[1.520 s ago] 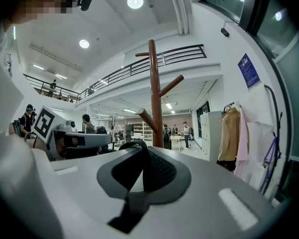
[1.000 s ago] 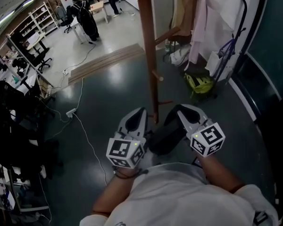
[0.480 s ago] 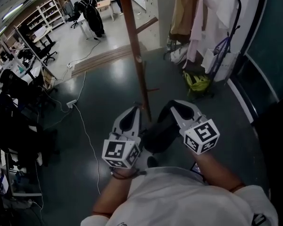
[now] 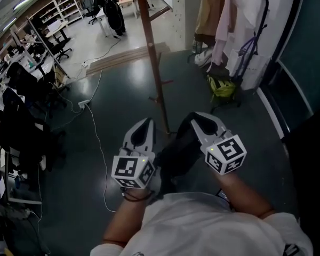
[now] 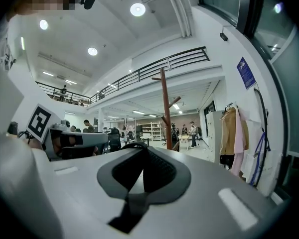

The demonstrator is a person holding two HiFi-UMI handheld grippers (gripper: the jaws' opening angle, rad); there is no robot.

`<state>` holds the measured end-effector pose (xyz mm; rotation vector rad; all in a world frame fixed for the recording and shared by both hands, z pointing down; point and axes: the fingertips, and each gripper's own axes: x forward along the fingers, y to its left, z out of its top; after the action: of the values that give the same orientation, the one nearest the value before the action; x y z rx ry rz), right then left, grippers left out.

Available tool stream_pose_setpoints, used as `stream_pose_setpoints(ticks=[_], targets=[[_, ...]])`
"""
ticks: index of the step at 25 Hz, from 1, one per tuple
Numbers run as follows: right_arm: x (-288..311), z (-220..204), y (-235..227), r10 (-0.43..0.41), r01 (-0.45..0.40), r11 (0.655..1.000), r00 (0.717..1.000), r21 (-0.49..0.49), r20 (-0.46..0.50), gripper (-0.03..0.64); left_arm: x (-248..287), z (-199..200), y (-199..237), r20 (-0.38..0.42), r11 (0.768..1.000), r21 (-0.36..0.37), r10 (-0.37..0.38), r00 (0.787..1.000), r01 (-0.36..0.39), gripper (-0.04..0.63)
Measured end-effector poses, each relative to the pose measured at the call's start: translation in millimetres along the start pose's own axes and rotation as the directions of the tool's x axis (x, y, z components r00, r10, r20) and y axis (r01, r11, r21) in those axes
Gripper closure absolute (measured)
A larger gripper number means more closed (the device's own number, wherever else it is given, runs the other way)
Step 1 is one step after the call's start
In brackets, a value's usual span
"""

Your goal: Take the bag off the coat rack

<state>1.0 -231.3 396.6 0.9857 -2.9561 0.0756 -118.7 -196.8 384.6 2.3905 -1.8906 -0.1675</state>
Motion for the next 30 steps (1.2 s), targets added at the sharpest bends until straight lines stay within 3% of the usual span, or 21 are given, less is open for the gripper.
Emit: stream_pose_setpoints(ticks=[9, 30], targets=[[-43, -16, 11, 0.003, -0.002, 1.000, 1.000, 0.029, -0.009, 0.595, -20, -21, -39, -0.016, 1.000, 0.009, 0.006, 1.000, -0.006, 0.589], [-61, 2, 10, 0.001, -0.002, 1.000, 1.000, 0.014, 0.018, 0.595, -32, -8, -53, 0.006, 0.999, 0.032, 0.014, 1.000, -0.015, 0.589]])
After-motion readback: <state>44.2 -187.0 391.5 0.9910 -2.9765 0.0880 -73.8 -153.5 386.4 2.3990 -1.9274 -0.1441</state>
